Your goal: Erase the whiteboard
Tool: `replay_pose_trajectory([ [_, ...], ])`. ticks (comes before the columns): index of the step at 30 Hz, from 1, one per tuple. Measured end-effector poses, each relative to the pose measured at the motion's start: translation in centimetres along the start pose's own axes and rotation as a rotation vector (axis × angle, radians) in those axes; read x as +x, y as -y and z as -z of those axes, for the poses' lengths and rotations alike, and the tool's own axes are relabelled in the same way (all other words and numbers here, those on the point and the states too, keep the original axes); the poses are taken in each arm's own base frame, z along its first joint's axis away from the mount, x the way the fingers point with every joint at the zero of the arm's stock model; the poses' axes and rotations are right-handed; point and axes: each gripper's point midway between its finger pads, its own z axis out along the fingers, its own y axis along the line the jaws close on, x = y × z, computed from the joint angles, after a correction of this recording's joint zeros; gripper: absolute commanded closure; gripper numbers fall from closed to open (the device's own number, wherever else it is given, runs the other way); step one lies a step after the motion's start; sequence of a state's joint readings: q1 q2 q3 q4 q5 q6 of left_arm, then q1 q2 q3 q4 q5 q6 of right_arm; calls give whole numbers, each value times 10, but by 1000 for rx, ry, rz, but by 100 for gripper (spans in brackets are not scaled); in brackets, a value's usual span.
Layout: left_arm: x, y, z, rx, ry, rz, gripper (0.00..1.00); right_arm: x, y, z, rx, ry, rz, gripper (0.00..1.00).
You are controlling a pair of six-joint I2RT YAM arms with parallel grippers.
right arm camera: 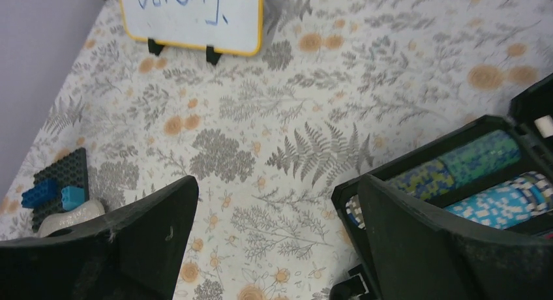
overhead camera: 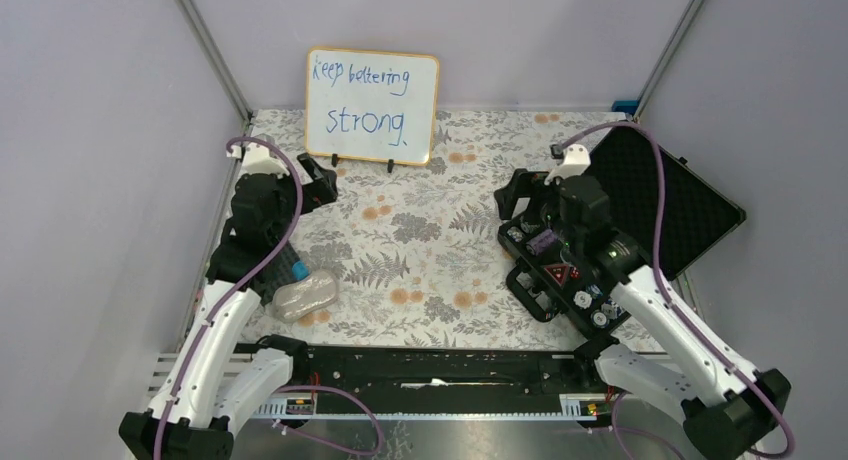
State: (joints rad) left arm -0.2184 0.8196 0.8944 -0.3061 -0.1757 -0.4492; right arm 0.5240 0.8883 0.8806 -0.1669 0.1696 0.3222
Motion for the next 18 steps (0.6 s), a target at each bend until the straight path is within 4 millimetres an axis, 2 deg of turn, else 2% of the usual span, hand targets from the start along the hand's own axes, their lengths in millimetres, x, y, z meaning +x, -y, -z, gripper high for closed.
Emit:
replay_pose_trajectory([
  [4,16,3,0,35,-70,-38,1,35,-4,-24,-11,-132,-28,1],
  [9,23,1,-1,40,-100,-94,1,82,-29,-54,-91,-293,-105,1],
  [12,28,-5,-4,21,-118,-127,1,126,-64,-69,-191,-428,-152,1],
  [16,26,-17,-3,-40,-110,-157,1,184,-115,-73,-321,-593,-226,1],
  [18,23,-23,0,-70,-89,-160,1,210,-143,-71,-383,-668,-263,10],
])
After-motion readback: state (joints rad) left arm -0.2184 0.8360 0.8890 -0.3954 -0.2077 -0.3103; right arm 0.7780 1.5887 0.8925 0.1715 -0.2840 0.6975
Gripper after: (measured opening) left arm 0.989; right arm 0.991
